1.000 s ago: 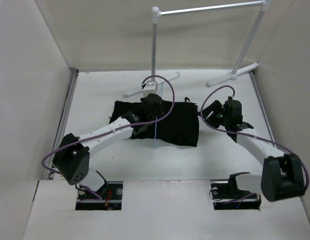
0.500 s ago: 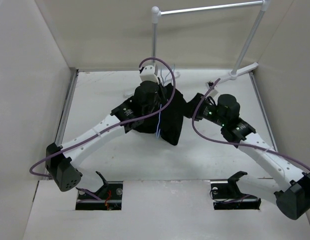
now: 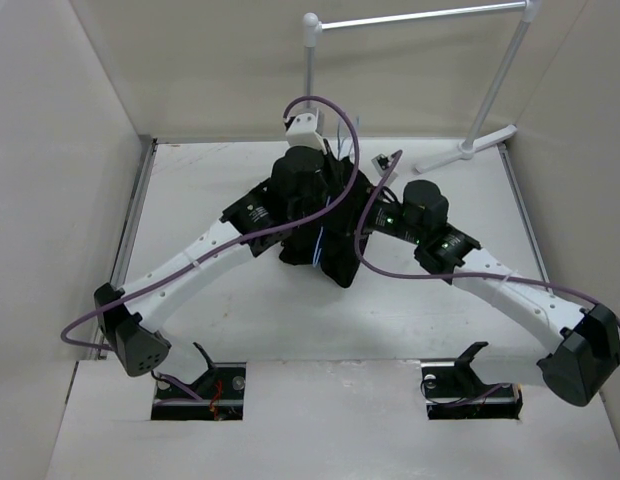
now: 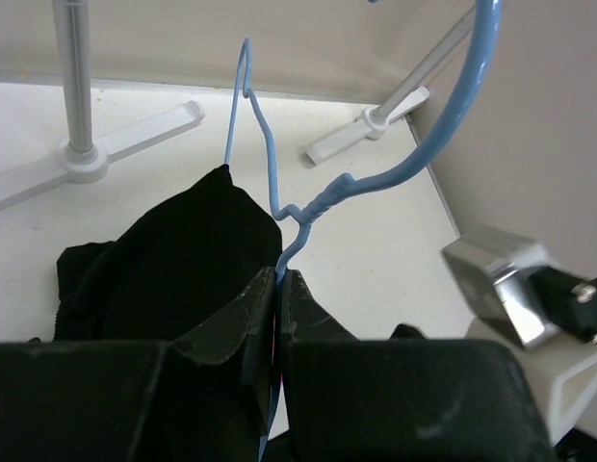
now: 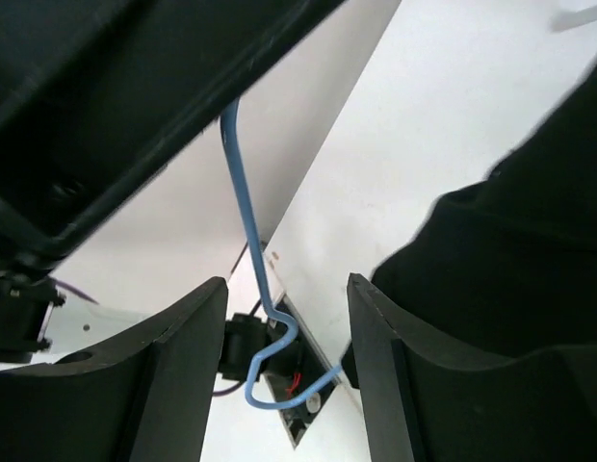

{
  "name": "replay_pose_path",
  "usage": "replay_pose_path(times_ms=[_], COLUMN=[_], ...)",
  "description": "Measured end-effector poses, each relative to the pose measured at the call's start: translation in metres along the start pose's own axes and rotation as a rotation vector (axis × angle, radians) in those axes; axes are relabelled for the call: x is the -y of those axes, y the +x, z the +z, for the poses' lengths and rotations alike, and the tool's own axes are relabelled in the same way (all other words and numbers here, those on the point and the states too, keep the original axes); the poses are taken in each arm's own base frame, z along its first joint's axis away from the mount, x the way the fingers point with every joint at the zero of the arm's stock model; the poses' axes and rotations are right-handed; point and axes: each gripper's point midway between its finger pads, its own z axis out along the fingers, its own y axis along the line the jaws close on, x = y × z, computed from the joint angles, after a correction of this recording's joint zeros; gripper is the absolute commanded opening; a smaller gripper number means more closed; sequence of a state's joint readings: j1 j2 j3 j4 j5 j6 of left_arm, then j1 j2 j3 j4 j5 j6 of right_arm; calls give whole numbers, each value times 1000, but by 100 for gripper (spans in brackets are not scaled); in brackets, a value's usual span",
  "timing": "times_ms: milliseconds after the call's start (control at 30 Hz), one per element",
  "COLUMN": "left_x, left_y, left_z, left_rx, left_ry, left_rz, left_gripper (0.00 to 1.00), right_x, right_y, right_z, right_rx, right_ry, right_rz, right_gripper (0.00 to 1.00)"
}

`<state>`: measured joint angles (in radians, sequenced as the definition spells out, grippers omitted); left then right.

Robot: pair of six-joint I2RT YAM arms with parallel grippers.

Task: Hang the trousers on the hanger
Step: Place the hanger at the clothesline.

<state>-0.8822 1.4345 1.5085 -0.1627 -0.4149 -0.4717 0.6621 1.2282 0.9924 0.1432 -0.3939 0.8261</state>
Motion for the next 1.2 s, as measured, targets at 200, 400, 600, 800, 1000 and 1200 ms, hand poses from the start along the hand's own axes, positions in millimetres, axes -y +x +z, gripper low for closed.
replay_pose_path(times_ms=[200,400,600,800,1000,1200], left_x=[10,11,10,13,14,6], left_y=[0,-2,-9,-26,-52,-84], left_z=[2,2,4,6,6,2], left_rx=[-2,0,18,73,136,199], left_ry=[16,15,14,25,36,47], left_rz=[-1,-2,-26,-59,-98,-134], left_gripper=[0,0,8,36,46,46], right_x=[-12,-13,-25,-28,-23,-27], right_y=[14,10,-1,-32,-60,-83], right_z=[5,6,-6,-18,-27,-28], right_rx=[-34,-7,31,89,121,162], right_ry=[-37,-33,-51,-30,21,24], right_rz=[-14,-30,-46,-76,-113,-158], right_gripper=[32,12,2,0,0,0])
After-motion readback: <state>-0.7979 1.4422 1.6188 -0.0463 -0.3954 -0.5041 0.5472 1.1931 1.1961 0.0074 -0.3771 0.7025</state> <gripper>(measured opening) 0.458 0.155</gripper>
